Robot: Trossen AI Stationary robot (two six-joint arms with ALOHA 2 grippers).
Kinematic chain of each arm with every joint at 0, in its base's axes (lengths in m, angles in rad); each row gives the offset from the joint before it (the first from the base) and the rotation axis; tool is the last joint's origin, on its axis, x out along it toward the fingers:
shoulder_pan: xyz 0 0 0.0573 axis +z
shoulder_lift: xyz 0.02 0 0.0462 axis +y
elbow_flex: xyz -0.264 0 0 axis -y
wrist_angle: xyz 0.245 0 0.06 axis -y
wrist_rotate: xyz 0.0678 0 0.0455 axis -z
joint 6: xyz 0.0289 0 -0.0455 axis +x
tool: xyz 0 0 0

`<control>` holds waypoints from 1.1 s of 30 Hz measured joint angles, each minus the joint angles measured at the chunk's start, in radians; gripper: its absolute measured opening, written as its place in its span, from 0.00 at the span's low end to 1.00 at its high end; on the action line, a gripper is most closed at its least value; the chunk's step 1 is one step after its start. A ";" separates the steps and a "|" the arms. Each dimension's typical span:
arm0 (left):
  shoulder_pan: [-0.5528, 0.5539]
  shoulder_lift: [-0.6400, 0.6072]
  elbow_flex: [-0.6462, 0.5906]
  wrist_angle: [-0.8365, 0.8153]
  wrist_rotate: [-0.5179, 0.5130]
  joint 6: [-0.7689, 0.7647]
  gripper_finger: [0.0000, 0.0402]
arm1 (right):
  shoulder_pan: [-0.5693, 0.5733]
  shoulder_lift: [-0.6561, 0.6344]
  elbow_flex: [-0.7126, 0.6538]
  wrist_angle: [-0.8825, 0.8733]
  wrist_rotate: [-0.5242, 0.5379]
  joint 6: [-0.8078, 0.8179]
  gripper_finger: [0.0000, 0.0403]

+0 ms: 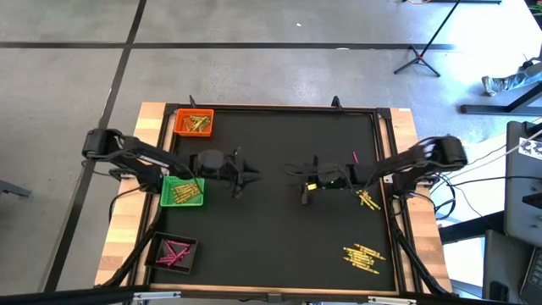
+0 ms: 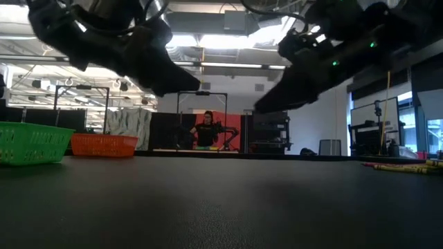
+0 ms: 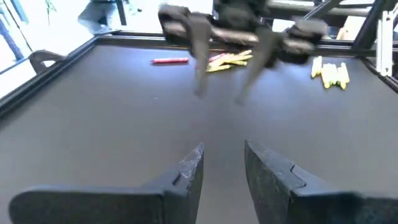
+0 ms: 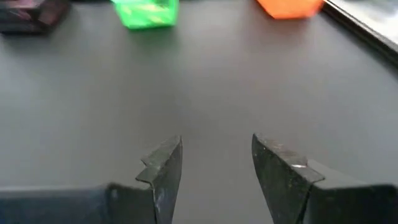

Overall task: Sort crayons
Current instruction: Put the pink crayon into the black bin

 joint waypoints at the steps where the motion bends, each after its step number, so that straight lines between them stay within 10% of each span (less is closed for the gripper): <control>1: -0.015 0.017 -0.013 0.033 -0.015 -0.004 0.25 | 0.000 -0.038 0.003 -0.073 0.030 0.008 0.48; 15: -0.064 0.131 -0.019 0.103 -0.090 -0.019 0.25 | -0.301 -0.335 0.146 -1.087 0.212 0.264 0.48; 25: -0.064 0.131 -0.019 0.099 -0.090 -0.019 0.25 | -0.635 -0.261 0.098 -1.167 -0.075 0.324 0.48; 33: -0.064 0.131 -0.019 0.098 -0.090 -0.019 0.25 | -0.730 -0.171 0.097 -1.215 -0.092 0.324 0.48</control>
